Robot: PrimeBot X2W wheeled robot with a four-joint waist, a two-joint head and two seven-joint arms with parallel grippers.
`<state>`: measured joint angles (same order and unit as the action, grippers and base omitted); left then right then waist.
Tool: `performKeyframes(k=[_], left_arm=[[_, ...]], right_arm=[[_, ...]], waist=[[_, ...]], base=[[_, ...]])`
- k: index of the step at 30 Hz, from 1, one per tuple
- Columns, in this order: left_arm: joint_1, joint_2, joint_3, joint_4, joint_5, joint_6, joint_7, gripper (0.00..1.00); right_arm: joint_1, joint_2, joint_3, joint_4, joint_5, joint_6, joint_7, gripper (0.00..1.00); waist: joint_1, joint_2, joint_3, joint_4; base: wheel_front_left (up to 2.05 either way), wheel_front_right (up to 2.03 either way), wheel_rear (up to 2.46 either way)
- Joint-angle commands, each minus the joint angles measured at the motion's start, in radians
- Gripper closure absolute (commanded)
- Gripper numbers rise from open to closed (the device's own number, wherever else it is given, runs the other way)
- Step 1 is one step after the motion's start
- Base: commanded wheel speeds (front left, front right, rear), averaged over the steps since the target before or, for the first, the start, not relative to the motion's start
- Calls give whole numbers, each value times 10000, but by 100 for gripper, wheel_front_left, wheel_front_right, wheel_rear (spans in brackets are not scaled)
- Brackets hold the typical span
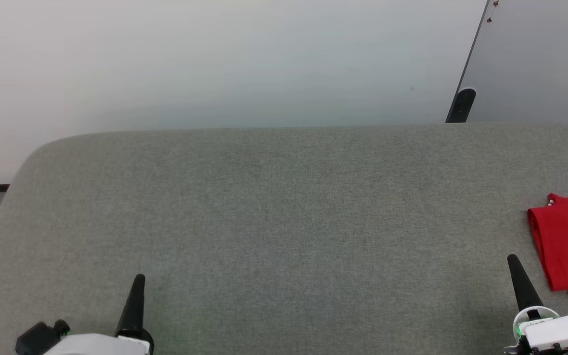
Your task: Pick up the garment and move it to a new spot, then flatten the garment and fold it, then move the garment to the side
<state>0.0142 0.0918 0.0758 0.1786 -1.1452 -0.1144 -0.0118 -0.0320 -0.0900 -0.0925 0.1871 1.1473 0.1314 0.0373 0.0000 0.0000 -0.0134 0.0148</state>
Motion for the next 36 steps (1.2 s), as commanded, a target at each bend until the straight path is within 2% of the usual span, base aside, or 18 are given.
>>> performKeyframes(k=[1, 36], left_arm=[[-254, -9, 60, -39, -300, -65, 64, 100], [-901, -267, 278, 410, -3006, -140, 818, 100]], right_arm=[[-232, 2, -60, -41, 291, -6, 54, 100], [-622, 255, -166, 346, 3000, -10, 506, 100]], waist=[[0, 0, 5, -4], [0, 0, 94, -84]], base=[[0, 0, 0], [0, 0, 0]])
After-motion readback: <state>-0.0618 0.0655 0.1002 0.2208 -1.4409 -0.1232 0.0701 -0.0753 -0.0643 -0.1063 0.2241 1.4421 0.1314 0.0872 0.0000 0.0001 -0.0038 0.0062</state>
